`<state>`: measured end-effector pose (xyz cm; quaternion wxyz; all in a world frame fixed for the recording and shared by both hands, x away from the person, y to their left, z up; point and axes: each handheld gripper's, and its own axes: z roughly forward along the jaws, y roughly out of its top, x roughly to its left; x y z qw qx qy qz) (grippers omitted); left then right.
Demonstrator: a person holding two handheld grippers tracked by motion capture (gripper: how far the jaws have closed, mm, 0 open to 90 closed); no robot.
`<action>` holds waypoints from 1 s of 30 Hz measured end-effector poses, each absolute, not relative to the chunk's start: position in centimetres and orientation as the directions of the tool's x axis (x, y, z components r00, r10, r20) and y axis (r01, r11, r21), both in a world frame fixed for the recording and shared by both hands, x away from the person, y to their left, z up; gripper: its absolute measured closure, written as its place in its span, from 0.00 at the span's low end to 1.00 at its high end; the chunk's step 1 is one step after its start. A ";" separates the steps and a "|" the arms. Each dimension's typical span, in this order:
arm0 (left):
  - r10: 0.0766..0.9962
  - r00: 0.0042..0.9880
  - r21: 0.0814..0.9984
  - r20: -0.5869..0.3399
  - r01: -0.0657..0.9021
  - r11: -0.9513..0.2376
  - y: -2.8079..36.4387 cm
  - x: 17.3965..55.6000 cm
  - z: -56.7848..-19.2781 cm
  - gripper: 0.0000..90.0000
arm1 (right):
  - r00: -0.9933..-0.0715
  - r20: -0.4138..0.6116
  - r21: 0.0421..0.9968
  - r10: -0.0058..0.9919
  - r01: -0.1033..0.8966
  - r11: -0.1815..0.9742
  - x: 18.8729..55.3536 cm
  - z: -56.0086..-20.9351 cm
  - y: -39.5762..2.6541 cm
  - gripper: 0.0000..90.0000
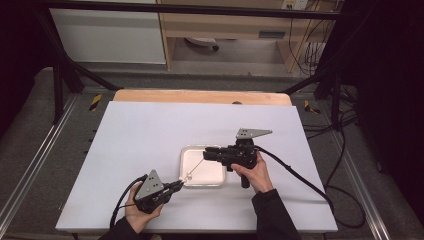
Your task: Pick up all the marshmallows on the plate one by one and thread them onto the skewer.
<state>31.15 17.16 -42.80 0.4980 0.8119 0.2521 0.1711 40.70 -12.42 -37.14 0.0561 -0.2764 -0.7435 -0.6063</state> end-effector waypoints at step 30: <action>0.620 0.784 0.901 -0.035 0.294 -0.320 17.5 31.9 -43.1 0.98 | -0.833 0.266 0.888 0.485 0.407 0.213 39.2 -38.5 -11.4 0.28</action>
